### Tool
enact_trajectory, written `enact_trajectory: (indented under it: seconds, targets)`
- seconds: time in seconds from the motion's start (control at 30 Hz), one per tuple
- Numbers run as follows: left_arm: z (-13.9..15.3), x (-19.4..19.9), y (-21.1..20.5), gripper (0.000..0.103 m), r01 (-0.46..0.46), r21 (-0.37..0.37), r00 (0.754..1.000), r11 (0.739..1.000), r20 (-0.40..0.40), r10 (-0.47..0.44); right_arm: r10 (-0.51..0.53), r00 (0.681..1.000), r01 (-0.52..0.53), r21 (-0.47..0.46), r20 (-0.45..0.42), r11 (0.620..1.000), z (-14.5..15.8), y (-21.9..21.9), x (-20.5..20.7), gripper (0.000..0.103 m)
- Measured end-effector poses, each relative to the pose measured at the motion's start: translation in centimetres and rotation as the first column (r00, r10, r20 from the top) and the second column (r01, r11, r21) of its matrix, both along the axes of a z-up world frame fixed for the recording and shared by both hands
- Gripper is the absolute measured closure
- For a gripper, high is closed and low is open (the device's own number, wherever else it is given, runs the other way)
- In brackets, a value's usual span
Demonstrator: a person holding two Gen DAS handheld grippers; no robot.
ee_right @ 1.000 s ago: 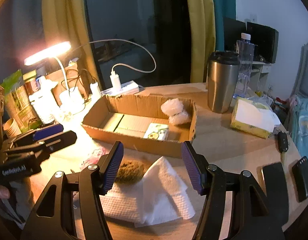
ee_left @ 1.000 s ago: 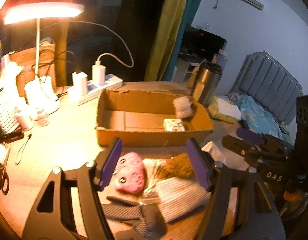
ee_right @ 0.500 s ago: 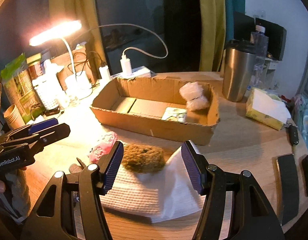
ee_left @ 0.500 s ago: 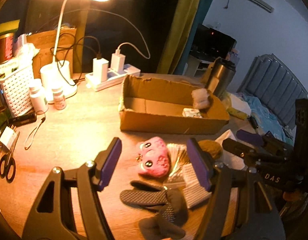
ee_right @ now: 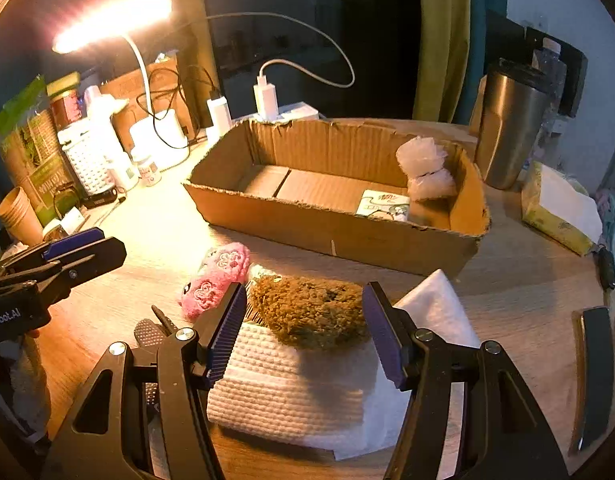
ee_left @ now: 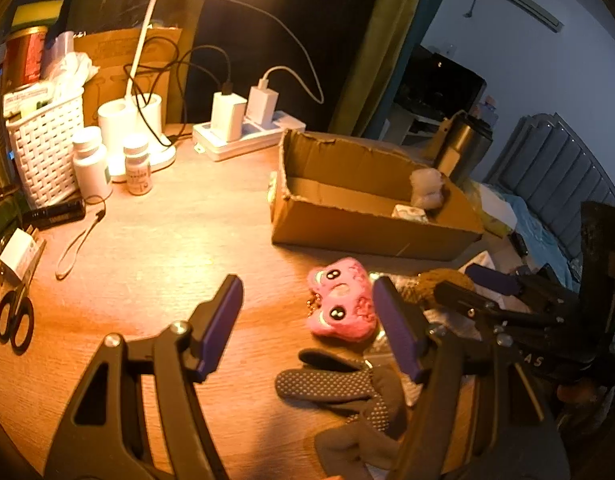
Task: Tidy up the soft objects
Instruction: 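Grasp the pink plush toy with the left gripper while the right grasps the brown sponge, then carry the plush toy into the box with the left gripper while the right drops the sponge in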
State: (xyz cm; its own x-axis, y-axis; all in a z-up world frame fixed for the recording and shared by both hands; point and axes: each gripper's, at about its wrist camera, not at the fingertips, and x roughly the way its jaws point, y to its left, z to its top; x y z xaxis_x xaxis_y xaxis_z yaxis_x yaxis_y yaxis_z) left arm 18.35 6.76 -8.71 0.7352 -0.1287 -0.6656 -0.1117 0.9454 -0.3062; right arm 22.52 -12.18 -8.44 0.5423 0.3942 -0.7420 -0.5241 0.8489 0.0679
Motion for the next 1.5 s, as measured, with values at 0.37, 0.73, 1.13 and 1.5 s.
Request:
enact_trajectory:
  seconds: [0.37,0.73,1.13,1.5]
  targets:
    - [-1.2,1.7,-0.6,0.034,0.020,0.001,0.999,1.000,-0.051,-0.020,0.009,0.999,-0.010,-0.019,-0.048,1.000,-1.5,0.3,0.9,0.040]
    - [-2.9,4.2,-2.8,0.034,0.064,0.024,0.990,0.998,-0.131,-0.061,0.046,0.998,-0.045,0.022,-0.034,0.999,-1.4,-0.9,1.2,0.065]
    - [-5.1,6.0,-4.0,0.034,0.076,0.075,0.974,0.994,-0.220,-0.057,0.047,0.999,-0.047,0.087,0.006,0.995,0.3,-2.6,1.5,0.067]
    - [-5.1,5.3,-4.2,0.060,0.110,0.062,0.977,0.992,-0.192,-0.096,0.045,0.998,-0.048,0.114,0.032,0.992,1.2,-3.3,0.9,0.067]
